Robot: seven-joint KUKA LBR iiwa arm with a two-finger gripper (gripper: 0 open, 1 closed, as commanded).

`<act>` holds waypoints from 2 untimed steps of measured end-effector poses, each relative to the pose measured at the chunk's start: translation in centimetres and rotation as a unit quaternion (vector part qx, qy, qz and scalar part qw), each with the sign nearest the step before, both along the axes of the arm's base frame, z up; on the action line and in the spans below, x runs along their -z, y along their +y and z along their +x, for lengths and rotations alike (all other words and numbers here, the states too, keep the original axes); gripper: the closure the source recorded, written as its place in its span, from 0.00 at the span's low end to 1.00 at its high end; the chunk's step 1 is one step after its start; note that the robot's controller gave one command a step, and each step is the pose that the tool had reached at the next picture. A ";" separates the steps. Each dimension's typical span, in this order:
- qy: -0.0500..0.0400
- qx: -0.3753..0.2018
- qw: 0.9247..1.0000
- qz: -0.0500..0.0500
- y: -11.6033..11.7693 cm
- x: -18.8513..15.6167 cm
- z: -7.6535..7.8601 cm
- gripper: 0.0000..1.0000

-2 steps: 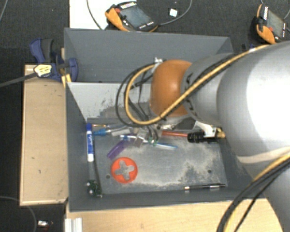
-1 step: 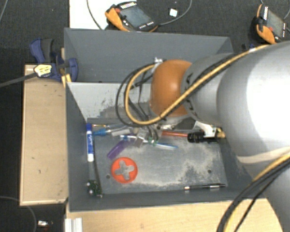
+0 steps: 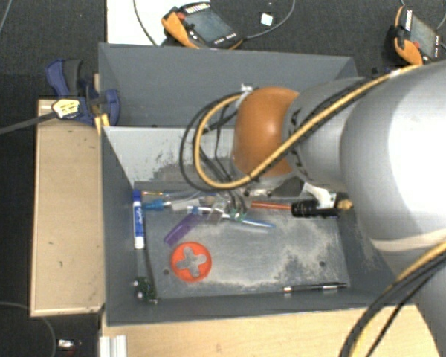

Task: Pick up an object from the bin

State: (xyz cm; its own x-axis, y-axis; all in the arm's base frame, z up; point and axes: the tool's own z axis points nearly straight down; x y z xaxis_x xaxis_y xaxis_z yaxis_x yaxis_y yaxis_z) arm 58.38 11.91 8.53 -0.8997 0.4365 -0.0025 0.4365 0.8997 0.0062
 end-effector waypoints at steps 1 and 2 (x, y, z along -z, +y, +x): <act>-0.002 -0.001 1.000 0.000 0.0 -2.8 0.1 1.00; -0.002 -0.002 1.000 0.000 0.0 -5.4 0.1 1.00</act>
Offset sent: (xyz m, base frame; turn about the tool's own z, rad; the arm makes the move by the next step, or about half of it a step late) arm 0.0008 0.0001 0.0649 -0.0007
